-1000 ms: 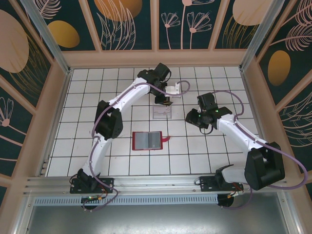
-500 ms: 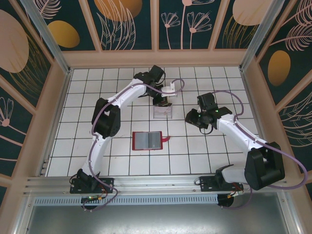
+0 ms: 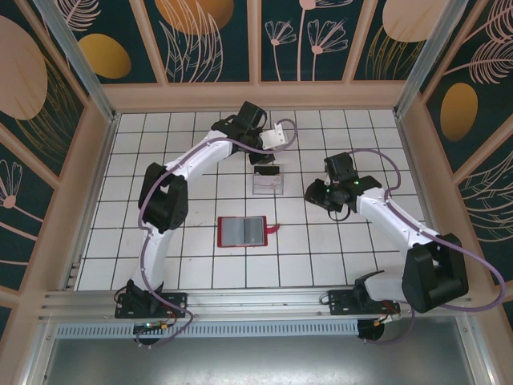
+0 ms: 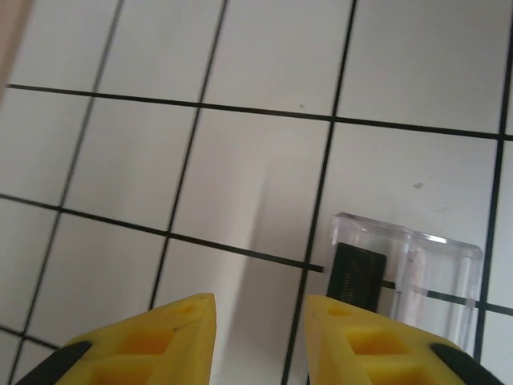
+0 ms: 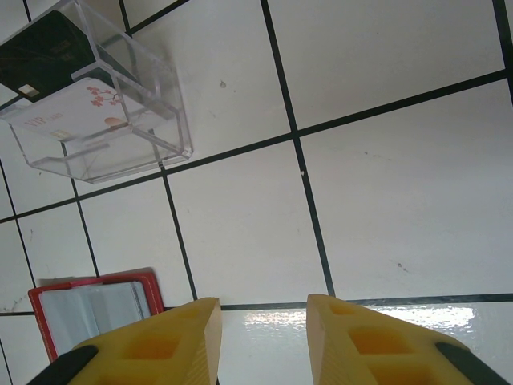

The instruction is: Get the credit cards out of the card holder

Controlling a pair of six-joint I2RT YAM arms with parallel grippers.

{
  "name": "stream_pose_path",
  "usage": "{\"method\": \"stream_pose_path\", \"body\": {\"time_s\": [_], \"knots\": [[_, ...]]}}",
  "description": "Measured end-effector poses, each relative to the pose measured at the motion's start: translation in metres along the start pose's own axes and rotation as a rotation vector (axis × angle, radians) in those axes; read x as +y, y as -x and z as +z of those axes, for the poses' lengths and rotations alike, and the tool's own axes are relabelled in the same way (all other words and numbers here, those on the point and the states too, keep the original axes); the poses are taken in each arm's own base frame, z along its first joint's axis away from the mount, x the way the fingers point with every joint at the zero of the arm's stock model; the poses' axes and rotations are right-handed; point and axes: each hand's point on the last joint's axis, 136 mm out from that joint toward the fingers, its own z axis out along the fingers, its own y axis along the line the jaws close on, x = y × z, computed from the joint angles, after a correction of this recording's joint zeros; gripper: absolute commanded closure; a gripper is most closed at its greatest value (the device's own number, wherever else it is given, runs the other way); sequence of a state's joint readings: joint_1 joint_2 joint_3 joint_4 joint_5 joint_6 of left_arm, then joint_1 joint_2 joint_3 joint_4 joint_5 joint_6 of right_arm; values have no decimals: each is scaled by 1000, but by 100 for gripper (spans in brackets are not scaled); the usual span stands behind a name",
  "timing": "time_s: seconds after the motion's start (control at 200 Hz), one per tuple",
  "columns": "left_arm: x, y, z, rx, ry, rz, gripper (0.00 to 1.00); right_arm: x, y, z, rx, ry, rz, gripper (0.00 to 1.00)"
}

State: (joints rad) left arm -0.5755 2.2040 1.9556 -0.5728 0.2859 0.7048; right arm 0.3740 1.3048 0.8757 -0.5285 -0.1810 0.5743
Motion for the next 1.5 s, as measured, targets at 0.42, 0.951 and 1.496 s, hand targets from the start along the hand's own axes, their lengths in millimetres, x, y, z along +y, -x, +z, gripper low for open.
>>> {"method": "stream_pose_path", "body": {"time_s": [0.42, 0.951, 1.496], "knots": [[48, 13, -84, -84, 379, -437, 66, 42, -54, 22, 150, 45, -152, 67], [-1, -46, -123, -114, 438, -1095, 69, 65, -97, 66, 318, 21, -243, 66], [-174, -88, -47, 321, 281, -1176, 67, 50, -71, 51, 215, 27, -167, 66]]}}
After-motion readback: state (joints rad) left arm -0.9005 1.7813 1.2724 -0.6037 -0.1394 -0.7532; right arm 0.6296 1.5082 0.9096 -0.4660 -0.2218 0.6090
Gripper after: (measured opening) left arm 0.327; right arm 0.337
